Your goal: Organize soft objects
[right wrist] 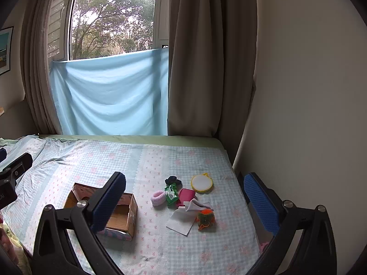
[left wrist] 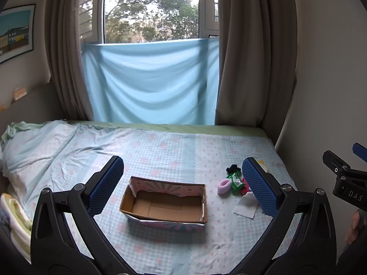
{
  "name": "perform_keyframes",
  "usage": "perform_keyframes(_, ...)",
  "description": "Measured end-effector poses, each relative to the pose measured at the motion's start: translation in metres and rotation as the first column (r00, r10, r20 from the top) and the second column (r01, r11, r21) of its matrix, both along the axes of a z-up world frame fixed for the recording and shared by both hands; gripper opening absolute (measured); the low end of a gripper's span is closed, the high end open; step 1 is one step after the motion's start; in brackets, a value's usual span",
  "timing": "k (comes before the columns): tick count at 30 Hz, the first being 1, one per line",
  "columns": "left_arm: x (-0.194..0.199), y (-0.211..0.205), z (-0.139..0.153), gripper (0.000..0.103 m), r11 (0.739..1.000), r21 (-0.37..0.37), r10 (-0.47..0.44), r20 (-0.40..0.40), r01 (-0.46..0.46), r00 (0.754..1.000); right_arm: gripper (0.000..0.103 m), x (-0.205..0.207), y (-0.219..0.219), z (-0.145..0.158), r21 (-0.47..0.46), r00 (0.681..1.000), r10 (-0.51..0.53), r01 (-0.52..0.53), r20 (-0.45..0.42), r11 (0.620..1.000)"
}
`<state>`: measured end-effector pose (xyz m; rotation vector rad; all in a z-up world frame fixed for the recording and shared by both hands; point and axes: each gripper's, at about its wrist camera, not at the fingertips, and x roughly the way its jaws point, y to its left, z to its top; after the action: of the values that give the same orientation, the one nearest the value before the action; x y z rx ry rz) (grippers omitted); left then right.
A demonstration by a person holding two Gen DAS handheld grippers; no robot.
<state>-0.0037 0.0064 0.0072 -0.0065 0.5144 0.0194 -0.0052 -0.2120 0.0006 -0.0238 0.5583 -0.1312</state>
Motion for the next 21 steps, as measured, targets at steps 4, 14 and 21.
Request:
perform_keyframes(4,0.0003,0.0005,-0.0001,0.102,1.0,-0.001,0.0,-0.003,0.0,1.0,0.103,-0.0005,0.0011,0.0,-0.001,1.0,0.0,0.0,0.0,1.0)
perform_keyframes(14,0.0009,0.0012,-0.0019,0.102,1.0,-0.013,-0.002,-0.004,0.002,1.0,0.103,0.0005,0.0011,-0.0028,0.004,1.0,0.004,-0.004,-0.005,1.0)
perform_keyframes(21,0.0004,0.0032,-0.0006,0.102,1.0,-0.019,-0.008,-0.01,0.008,1.0,0.103,0.0006,-0.0001,-0.0035,0.007,1.0,0.003,-0.003,-0.005,1.0)
